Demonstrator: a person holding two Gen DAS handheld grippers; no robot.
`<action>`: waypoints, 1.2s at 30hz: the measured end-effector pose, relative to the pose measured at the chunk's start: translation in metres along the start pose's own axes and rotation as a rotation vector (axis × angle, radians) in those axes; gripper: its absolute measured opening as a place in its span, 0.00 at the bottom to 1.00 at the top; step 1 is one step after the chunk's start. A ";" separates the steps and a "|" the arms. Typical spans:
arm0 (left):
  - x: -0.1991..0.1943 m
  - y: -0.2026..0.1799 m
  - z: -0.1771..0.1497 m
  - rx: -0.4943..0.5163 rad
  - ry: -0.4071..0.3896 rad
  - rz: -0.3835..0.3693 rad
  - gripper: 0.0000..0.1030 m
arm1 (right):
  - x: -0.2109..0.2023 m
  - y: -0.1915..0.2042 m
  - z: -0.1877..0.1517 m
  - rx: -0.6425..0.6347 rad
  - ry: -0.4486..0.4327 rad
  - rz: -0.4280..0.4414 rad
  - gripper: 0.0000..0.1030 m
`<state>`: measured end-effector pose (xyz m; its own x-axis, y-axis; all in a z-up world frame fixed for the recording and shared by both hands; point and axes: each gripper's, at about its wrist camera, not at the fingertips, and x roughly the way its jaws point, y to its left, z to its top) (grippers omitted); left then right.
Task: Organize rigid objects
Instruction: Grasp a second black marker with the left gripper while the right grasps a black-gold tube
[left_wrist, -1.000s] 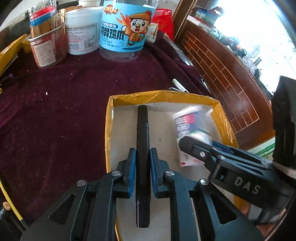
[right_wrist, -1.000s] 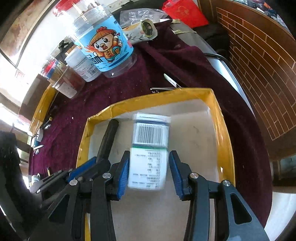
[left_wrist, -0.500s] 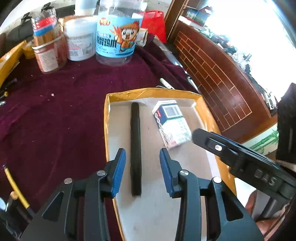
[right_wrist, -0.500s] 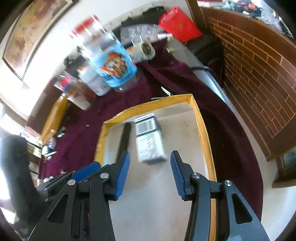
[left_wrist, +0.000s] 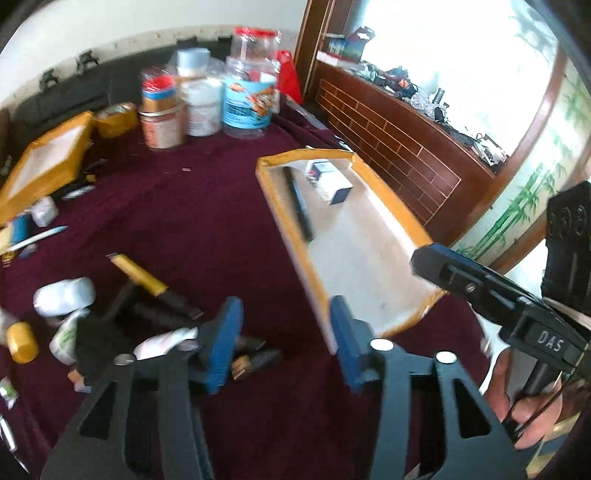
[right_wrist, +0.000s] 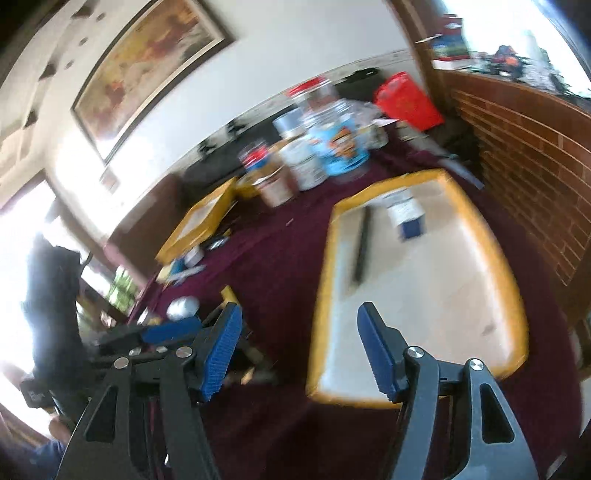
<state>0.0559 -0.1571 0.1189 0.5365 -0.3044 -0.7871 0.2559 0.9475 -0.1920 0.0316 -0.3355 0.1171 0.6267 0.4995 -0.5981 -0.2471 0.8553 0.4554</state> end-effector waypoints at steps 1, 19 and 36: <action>-0.009 0.006 -0.008 0.005 -0.016 0.010 0.52 | 0.002 0.008 -0.007 -0.008 0.012 0.010 0.58; -0.030 0.093 -0.146 0.025 0.165 -0.066 0.52 | 0.053 0.071 -0.089 -0.089 0.168 -0.040 0.58; -0.018 0.121 -0.153 -0.013 0.149 0.142 0.13 | 0.124 0.058 -0.069 -0.133 0.390 0.038 0.58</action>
<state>-0.0457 -0.0220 0.0199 0.4411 -0.1503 -0.8848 0.1752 0.9813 -0.0793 0.0445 -0.2141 0.0241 0.2942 0.5242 -0.7992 -0.3740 0.8326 0.4085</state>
